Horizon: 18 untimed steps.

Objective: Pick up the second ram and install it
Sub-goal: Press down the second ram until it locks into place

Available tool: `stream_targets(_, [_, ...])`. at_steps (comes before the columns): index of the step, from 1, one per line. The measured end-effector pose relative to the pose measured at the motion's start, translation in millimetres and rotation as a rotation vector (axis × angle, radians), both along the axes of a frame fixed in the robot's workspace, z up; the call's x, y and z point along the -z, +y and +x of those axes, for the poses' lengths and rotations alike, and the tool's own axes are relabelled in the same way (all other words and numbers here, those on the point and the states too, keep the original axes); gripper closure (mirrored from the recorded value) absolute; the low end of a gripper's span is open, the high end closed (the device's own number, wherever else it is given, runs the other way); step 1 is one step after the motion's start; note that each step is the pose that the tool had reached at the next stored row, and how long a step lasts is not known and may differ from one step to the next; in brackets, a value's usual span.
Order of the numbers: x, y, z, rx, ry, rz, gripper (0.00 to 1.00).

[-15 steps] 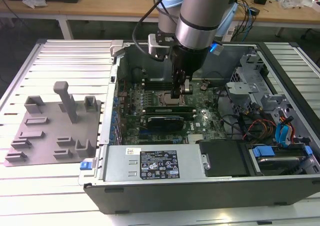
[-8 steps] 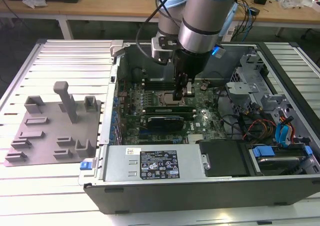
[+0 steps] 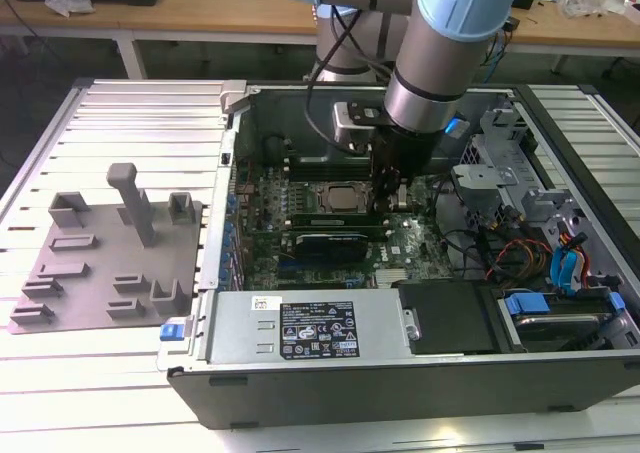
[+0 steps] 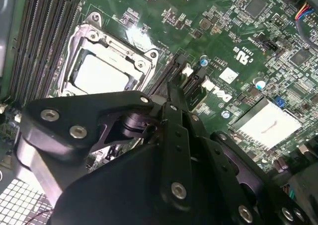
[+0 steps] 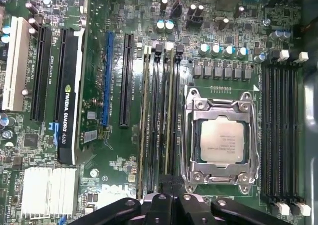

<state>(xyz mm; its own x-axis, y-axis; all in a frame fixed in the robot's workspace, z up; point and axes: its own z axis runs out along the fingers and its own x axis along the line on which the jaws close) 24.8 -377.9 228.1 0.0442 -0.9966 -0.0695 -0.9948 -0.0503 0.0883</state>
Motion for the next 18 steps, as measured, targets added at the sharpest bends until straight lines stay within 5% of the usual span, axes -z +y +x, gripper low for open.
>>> stream_targets(2, [-4.9, -0.1, -8.8, 0.0, -0.0049, -0.0003, 0.92])
stream_targets(6, [-4.5, 0.0, -55.4, 0.0, -0.0094, -0.0004, 0.92])
stream_targets(10, [-3.2, 0.0, -88.0, 0.0, -0.0125, -0.0005, 0.92])
stream_targets(15, [0.4, 0.2, -91.0, 0.0, -0.0122, -0.001, 0.92])
stream_targets(18, [-6.5, 0.3, -86.3, 0.0, -0.0112, -0.0001, 0.92])
